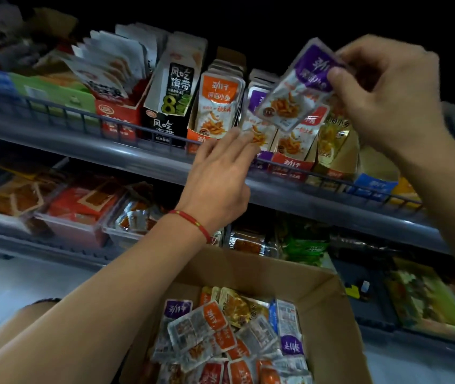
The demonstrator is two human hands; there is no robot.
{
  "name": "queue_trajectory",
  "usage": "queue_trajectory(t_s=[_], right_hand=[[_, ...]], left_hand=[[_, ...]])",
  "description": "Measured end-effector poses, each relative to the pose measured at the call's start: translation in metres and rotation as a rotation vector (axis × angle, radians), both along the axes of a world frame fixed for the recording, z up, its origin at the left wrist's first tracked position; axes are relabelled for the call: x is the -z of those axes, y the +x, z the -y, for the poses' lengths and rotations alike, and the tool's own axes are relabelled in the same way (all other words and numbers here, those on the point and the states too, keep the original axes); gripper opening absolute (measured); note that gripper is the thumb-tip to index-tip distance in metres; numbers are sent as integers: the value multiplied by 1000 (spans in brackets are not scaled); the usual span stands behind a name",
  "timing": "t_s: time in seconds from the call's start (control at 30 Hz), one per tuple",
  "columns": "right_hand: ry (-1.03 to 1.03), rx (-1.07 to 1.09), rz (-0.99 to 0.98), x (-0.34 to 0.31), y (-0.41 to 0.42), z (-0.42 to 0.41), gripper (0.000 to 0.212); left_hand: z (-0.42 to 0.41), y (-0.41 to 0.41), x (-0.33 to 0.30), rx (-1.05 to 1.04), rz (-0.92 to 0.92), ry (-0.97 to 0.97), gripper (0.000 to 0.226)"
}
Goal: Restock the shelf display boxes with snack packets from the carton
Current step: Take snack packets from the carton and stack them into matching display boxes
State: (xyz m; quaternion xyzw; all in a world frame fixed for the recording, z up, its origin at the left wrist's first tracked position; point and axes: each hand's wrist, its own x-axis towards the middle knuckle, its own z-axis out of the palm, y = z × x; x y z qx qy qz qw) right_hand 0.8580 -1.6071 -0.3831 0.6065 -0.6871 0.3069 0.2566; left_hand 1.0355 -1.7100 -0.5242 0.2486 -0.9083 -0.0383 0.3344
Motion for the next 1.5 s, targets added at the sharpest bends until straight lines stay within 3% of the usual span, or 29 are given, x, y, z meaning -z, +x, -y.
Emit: queue_trajectory(t_s=[0.3,0.47,0.67,1.13,1.37,1.5], right_hand=[[182,79,-183,19,5,56,29],[265,144,-185,38,2,71,23],[164,227,-178,40,2,75,26],[72,184,-184,41,2,63,29],[-16,25,-52,74,8,-6,23],[102,-19,136,129,8,-60,15]], left_hand=[[-2,-2,3,-24,28,-16,67],[-3,-2,3,-7,37,25,65],[-4,-1,3,-1,44,44,62],[-9,6,7,24,36,49,67],[-29,18,26,155,-64,-27,38],[-50,20,61,232,109,116,28]])
